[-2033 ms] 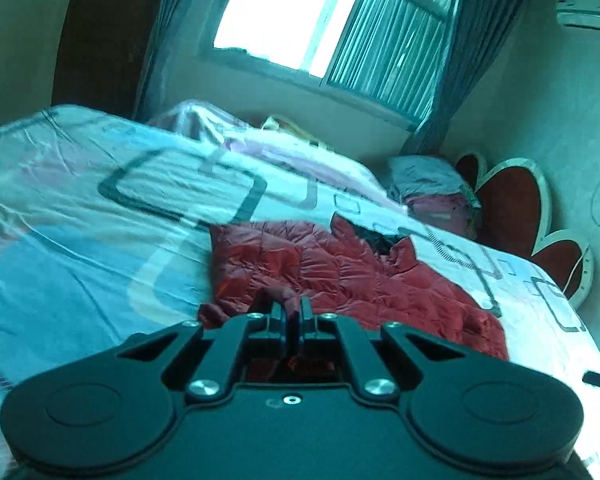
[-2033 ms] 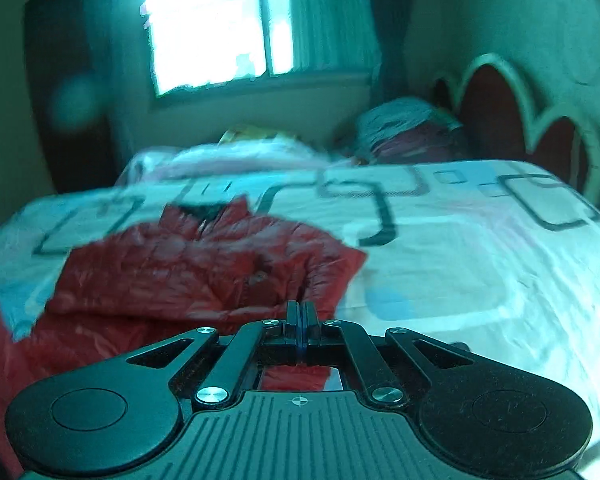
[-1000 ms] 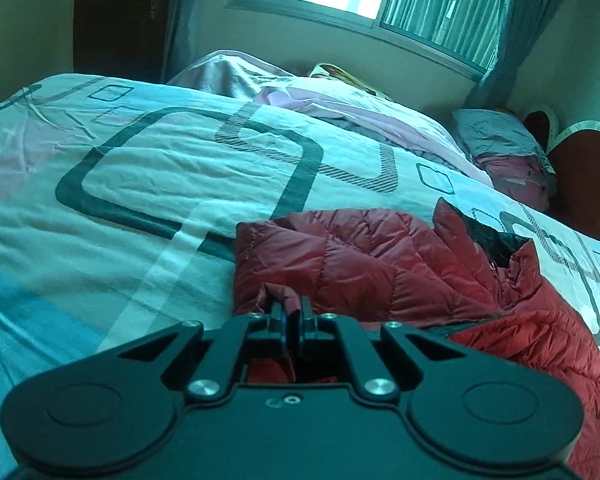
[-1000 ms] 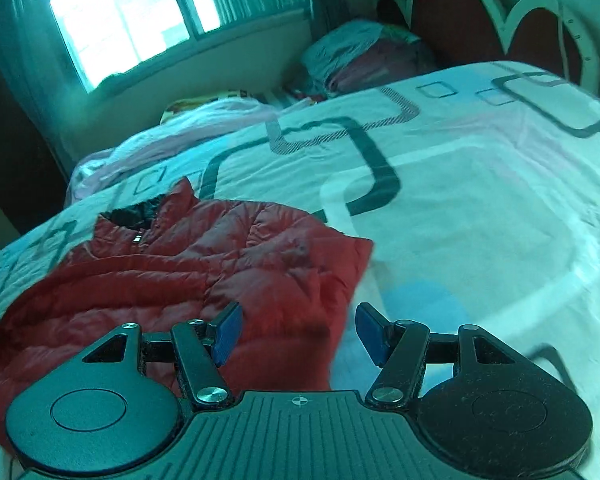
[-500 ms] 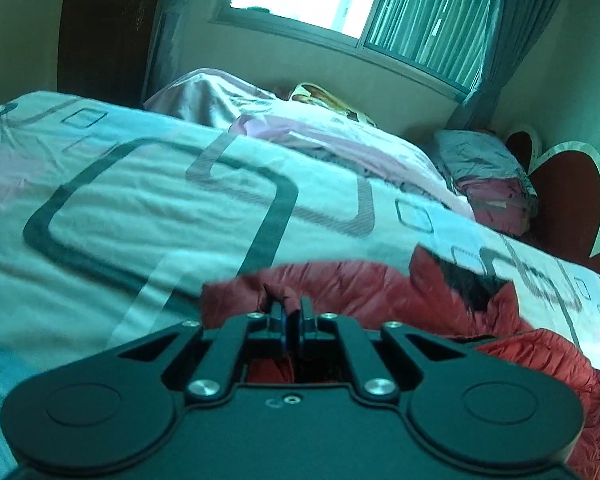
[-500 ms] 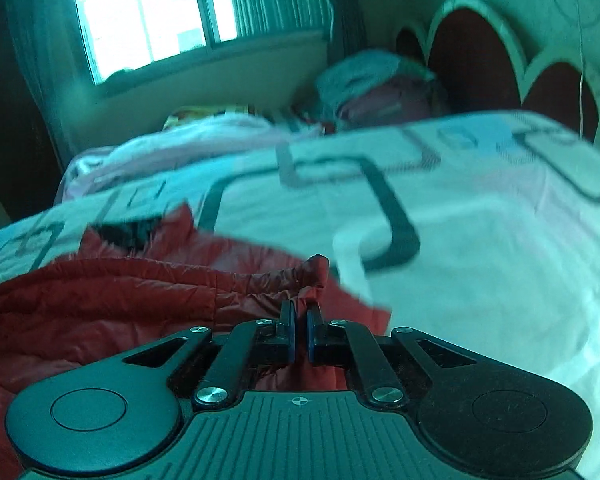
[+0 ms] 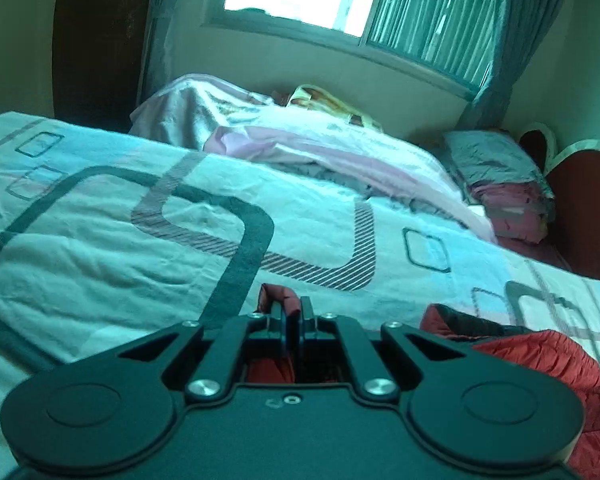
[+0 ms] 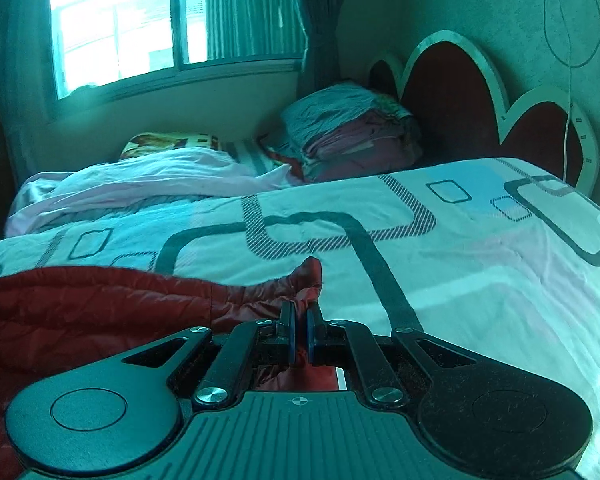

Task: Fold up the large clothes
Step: 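Lift the hem with both tools and fold it toward the collar, then open both tools and press the folded jacket flat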

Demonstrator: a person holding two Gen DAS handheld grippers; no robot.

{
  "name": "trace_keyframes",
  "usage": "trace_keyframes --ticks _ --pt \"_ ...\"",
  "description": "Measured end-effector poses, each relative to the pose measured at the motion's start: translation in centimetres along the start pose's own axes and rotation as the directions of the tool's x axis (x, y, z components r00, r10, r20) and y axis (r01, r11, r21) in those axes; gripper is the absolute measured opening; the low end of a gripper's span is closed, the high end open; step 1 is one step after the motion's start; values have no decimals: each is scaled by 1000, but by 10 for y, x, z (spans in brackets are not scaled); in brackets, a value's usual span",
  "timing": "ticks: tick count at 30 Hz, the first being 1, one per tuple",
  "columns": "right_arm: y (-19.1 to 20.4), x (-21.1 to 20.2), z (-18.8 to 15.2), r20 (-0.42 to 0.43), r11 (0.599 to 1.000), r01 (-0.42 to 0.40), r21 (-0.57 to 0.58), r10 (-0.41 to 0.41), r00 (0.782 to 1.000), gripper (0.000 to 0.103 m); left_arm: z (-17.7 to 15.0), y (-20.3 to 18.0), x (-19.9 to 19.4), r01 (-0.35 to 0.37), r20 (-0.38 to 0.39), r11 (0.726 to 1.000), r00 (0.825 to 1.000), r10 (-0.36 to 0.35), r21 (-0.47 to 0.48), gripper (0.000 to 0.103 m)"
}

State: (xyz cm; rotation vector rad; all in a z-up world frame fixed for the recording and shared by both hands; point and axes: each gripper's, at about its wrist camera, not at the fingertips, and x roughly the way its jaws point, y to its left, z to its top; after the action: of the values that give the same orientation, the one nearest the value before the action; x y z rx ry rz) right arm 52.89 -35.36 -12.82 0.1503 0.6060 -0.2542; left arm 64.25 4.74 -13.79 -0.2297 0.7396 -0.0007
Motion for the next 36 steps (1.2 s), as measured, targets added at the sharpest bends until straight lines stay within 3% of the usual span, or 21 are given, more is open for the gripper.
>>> trace_keyframes --ticks 4,9,13,14,15,16,17,18,19,21,22,23,25,29,31,34,36 --pt "3 28 -4 -25 999 43 5 -43 999 5 -5 -5 24 -25 -19 999 1000 25 44 7" --pt "4 54 -17 -57 996 93 -12 -94 994 5 -15 -10 46 -51 -41 993 998 56 110 16" --pt "1 69 -24 -111 993 119 -17 -120 986 5 -13 -6 42 -25 -46 993 999 30 117 25" --pt "0 65 -22 -104 993 119 -11 -120 987 5 -10 -2 38 -11 -55 995 998 16 103 30" --pt "-2 59 -19 -84 993 120 0 -119 989 6 -5 3 32 -4 -54 996 998 9 87 54" --pt "-5 52 -16 -63 993 116 14 -115 991 6 -2 7 25 -21 -41 997 999 25 80 86" --pt "-7 45 -12 -55 994 104 27 -103 993 6 2 10 18 -41 -17 996 999 42 81 95" --pt "-8 38 -9 -48 995 92 39 -90 995 6 4 14 9 -34 15 995 999 33 92 97" --pt "-9 31 -6 -32 995 84 49 -82 996 7 6 17 1 -19 36 993 999 15 113 97" --pt "-4 17 -3 -3 997 64 50 -64 998 38 8 17 -13 -38 57 989 998 30 146 94" --pt "0 9 -3 22 997 57 54 -58 998 72 7 15 -20 -42 73 987 997 31 157 92" --pt "6 0 -3 53 998 46 53 -49 997 78 4 11 -28 -24 85 985 996 10 171 91" --pt "22 -10 -3 68 1000 3 19 -4 998 78 -3 -4 -39 29 97 976 994 -50 214 83" --pt "60 -20 -19 57 999 -30 -17 31 998 58 -31 -46 -36 55 101 946 991 -92 320 70" --pt "76 -16 -28 60 999 -12 -47 15 998 58 -44 -59 -24 21 133 938 989 -71 346 66" --pt "88 3 -40 80 993 65 -99 -57 995 58 -64 -58 1 -105 193 922 981 34 372 64" --pt "90 25 -48 65 984 108 -143 -99 993 58 -70 -42 13 -97 146 952 988 55 292 65"
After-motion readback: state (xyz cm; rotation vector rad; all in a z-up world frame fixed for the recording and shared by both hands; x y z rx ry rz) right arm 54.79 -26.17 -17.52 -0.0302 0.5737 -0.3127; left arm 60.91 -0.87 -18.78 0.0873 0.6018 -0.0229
